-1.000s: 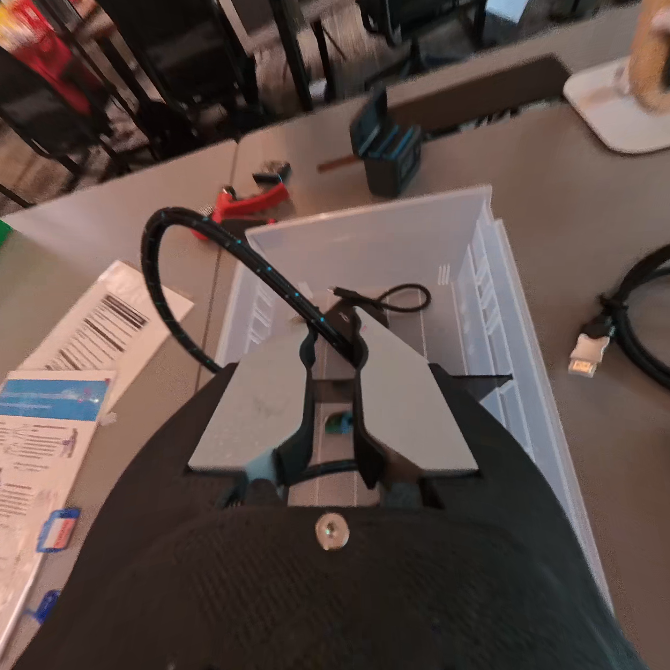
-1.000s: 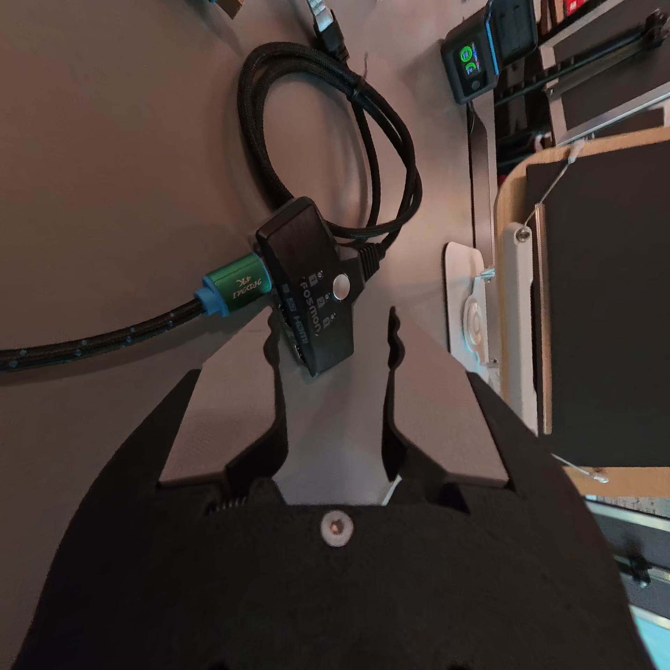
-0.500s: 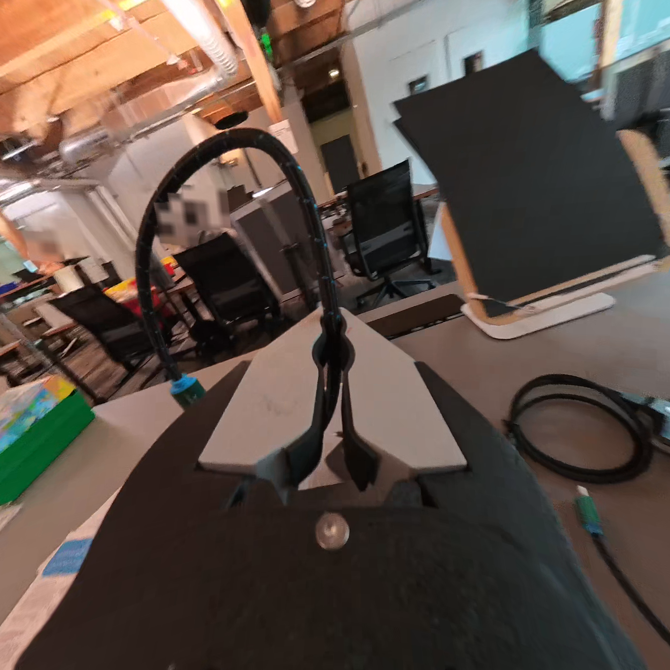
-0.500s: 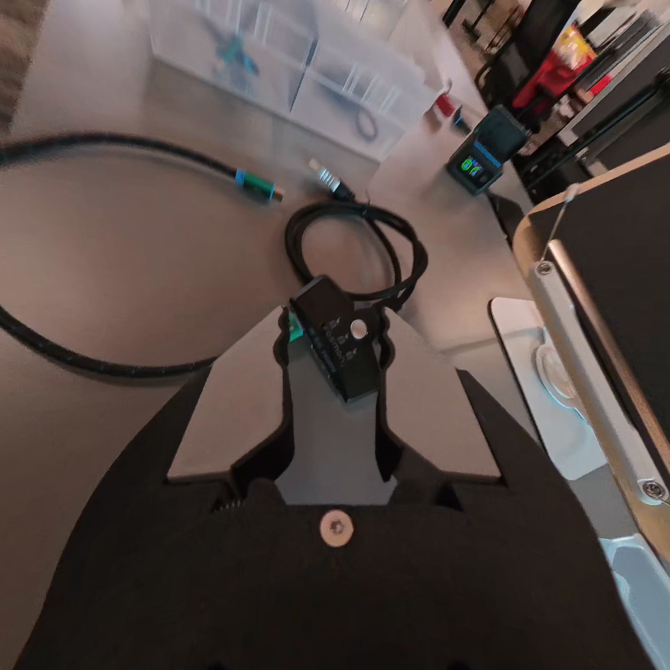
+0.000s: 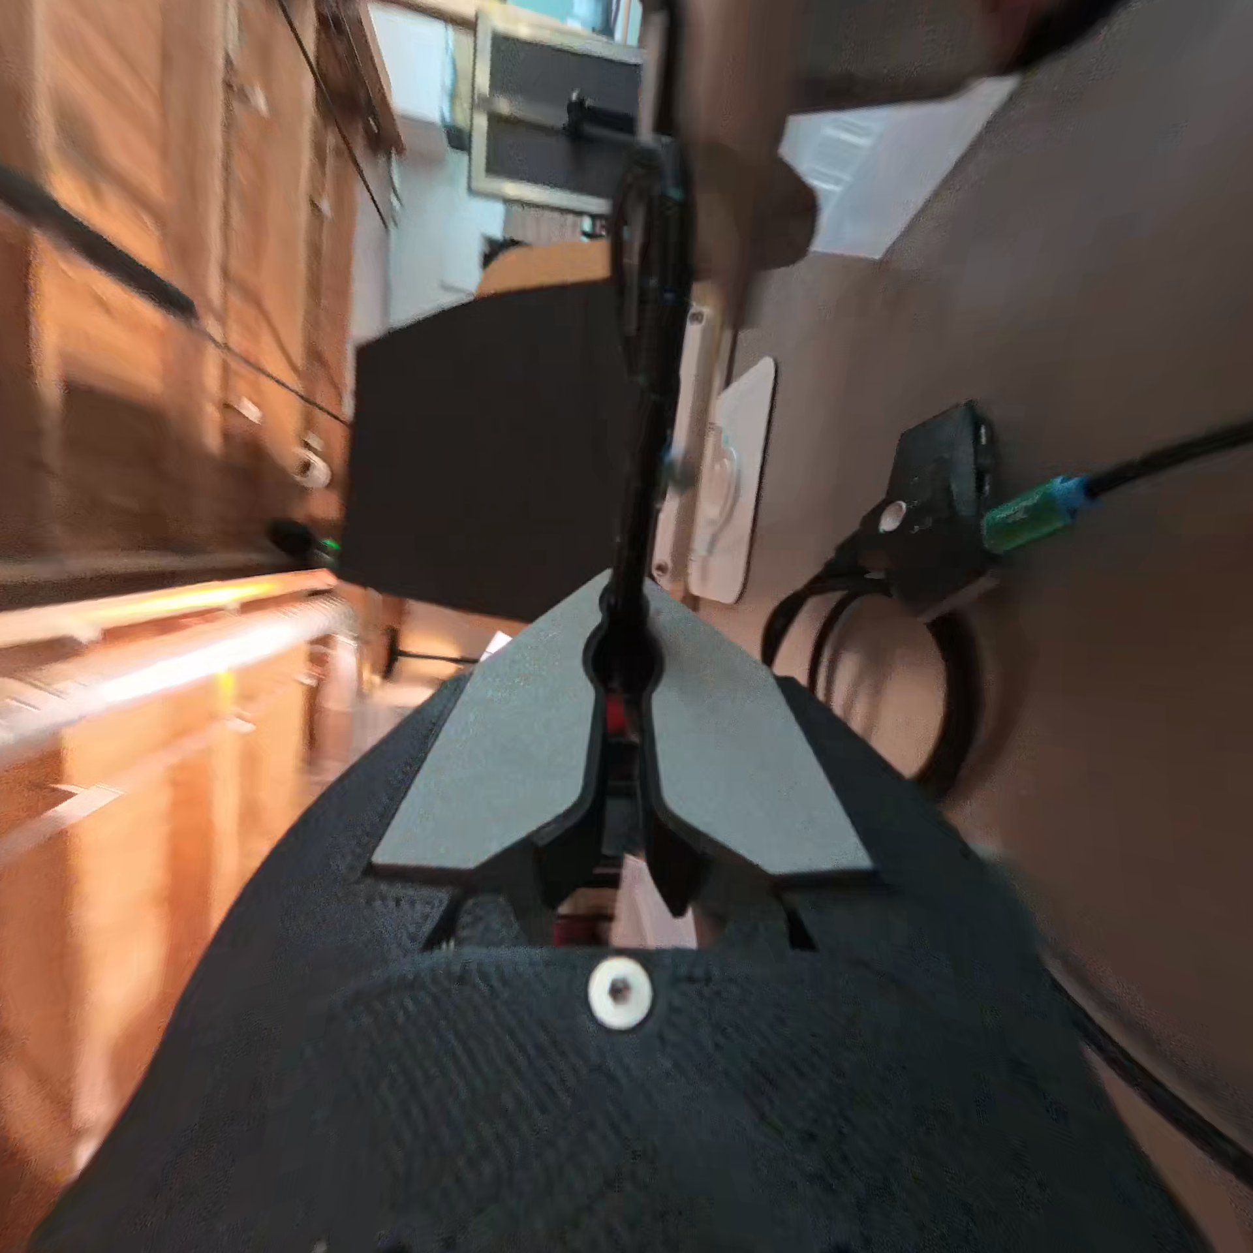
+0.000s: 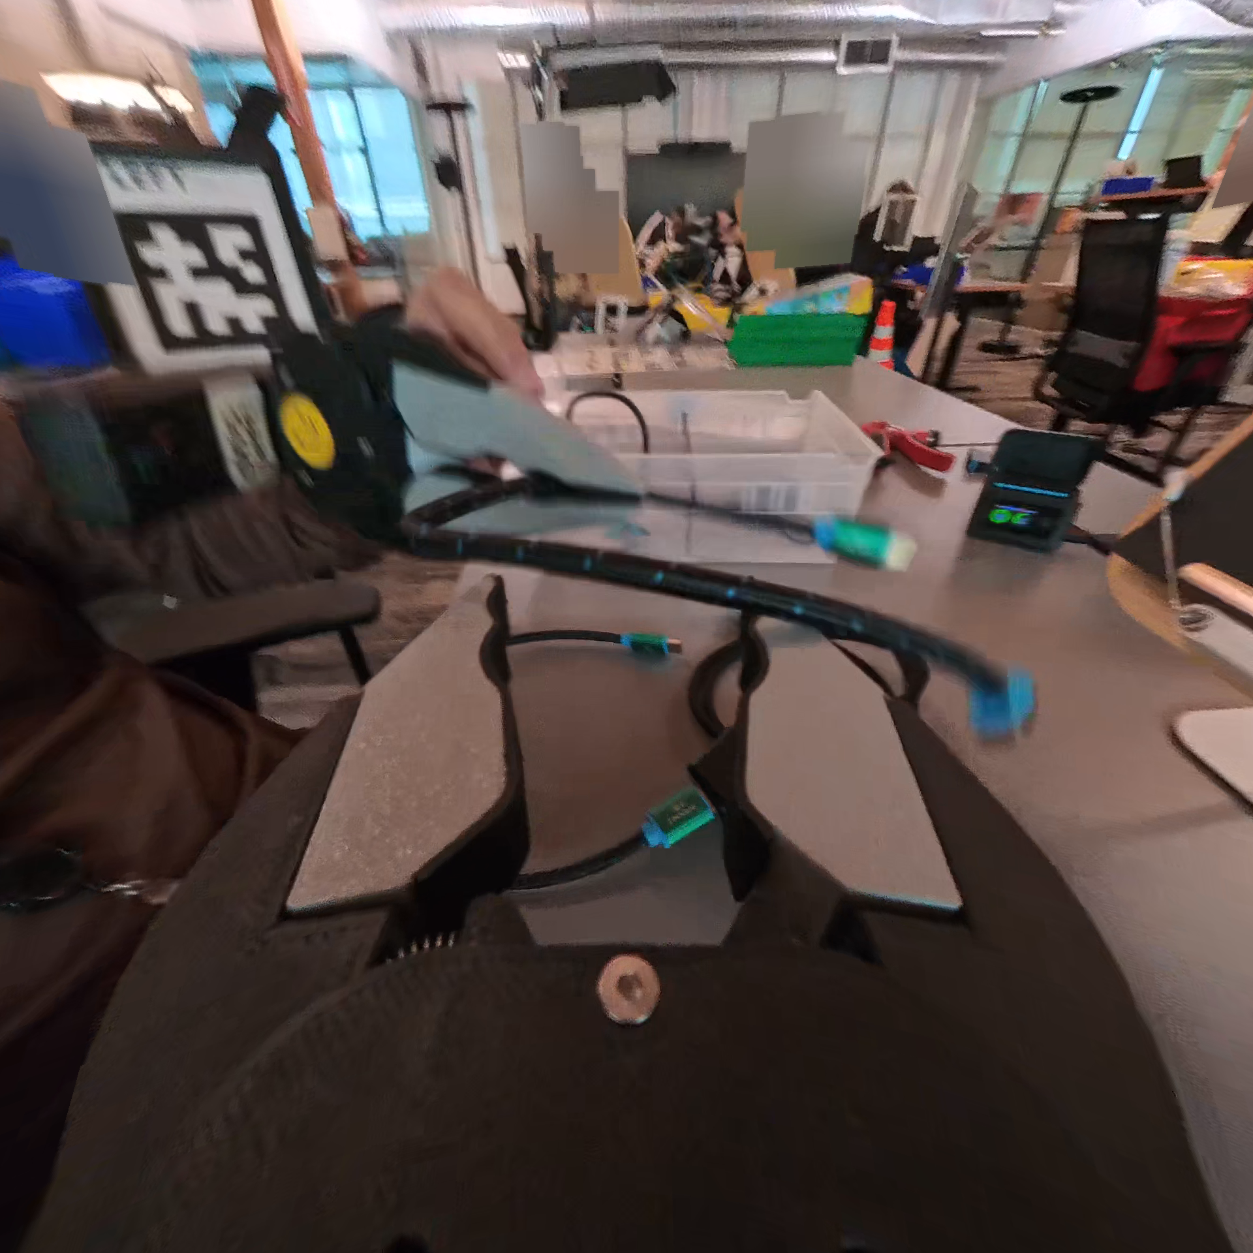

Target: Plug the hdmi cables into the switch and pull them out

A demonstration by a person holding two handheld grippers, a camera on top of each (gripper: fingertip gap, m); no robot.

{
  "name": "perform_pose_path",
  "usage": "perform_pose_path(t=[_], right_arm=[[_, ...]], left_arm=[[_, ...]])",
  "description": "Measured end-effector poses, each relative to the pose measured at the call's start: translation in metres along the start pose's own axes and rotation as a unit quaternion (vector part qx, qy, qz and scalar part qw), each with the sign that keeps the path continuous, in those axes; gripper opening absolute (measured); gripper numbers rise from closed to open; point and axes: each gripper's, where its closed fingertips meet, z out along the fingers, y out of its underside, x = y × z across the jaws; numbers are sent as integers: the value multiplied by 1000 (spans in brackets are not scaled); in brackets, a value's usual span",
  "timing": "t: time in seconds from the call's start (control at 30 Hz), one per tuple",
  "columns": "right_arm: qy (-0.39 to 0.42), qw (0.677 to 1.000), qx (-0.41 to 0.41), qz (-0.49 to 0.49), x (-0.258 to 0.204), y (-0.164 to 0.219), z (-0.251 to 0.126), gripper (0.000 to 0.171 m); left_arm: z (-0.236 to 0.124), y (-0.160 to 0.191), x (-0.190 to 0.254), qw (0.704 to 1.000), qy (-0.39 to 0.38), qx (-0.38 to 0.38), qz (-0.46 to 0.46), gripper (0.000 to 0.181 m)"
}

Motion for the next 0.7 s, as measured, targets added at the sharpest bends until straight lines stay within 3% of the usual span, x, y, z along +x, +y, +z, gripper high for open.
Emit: perform_pose_path(t=[0.07, 0.17, 0.43, 0.7], right_arm=[[-32, 999, 12, 26, -4, -2, -4, 52], [-23, 999, 14, 47, 5, 1, -5, 45], [3, 998, 0, 70, 19, 13, 3, 64], [97, 993, -13, 62, 52, 28, 5, 56]], left_arm=[[13, -12, 13, 998, -30, 17, 58, 4], [25, -17, 17, 997, -50, 48, 15, 0], [25, 8, 1, 974, -185, 112, -70, 0], [42, 44, 18, 982, -156, 63, -85, 0]])
